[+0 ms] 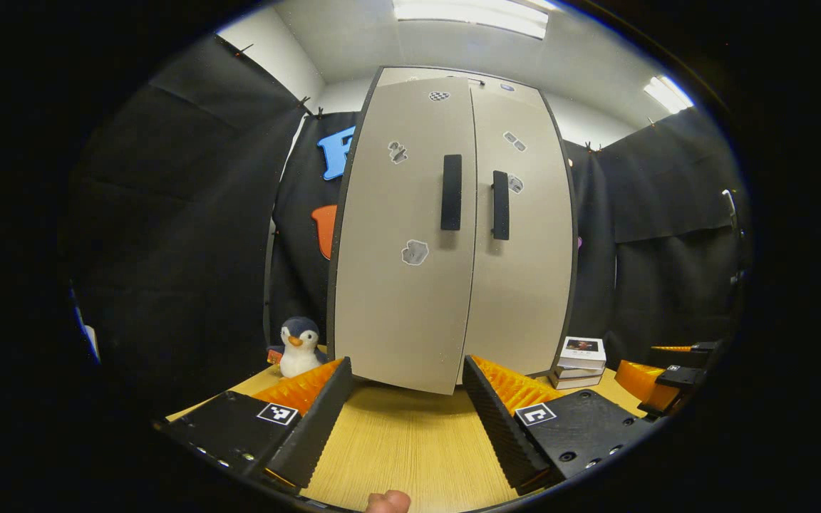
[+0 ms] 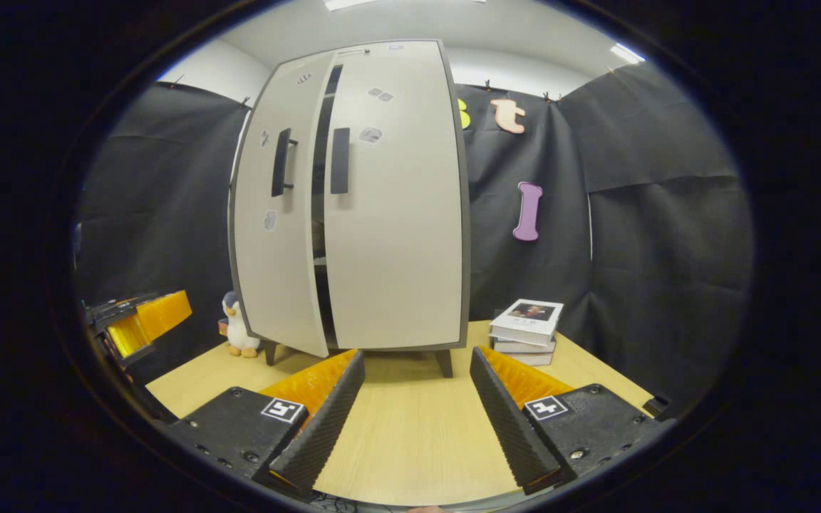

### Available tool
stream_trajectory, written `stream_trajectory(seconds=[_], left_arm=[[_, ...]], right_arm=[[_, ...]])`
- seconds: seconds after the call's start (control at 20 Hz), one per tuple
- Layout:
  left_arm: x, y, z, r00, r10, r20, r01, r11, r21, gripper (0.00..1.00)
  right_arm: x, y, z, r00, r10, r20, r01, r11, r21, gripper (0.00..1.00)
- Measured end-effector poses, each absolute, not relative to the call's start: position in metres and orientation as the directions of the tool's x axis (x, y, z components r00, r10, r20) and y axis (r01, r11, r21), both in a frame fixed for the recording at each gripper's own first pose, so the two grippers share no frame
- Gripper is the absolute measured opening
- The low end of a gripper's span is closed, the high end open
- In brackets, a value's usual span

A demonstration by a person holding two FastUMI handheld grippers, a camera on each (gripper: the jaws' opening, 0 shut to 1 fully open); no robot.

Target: Grab one shoe with the right hand and put it into the shoe cabinet, grab the other shoe with the left hand and put it into the shoe cabinet; then close the right door with the right hand and the left door with the left hand.

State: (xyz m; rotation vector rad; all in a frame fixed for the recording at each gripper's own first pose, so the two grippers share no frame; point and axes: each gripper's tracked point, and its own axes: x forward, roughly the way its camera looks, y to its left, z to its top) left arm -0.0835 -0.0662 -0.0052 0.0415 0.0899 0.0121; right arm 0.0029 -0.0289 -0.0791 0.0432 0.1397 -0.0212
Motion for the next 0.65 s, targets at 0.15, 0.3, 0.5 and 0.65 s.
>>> stream_trajectory(seconds=[0.15,0.3,0.5,0.65], left_arm=[[-0.0861,-0.0681,-0.0026,0.996,0.009,-0.085,-0.005,0.999,0.040,0.95],[-0.0858,-0.0693,-0.0006,0.996,0.007,-0.084,-0.005,0.999,0.034,0.95],[-0.0867,-0.0683,0.0011,0.997,0.010,-0.080,-0.007,0.999,0.033,0.95],[-0.0863,-0.0676,-0.0002,0.996,0.014,-0.086,-0.013,1.000,0.015,0.95]], right_arm=[[0.0027,-0.0309,-0.0796,0.989,-0.023,-0.144,0.030,0.999,0.044,0.98],[0.0006,-0.0323,-0.0792,0.989,-0.027,-0.147,0.034,0.998,0.046,0.98],[-0.0004,-0.0355,-0.0772,0.989,-0.031,-0.145,0.039,0.998,0.047,0.97],[-0.0012,-0.0353,-0.0759,0.989,-0.031,-0.146,0.038,0.998,0.046,0.97]])
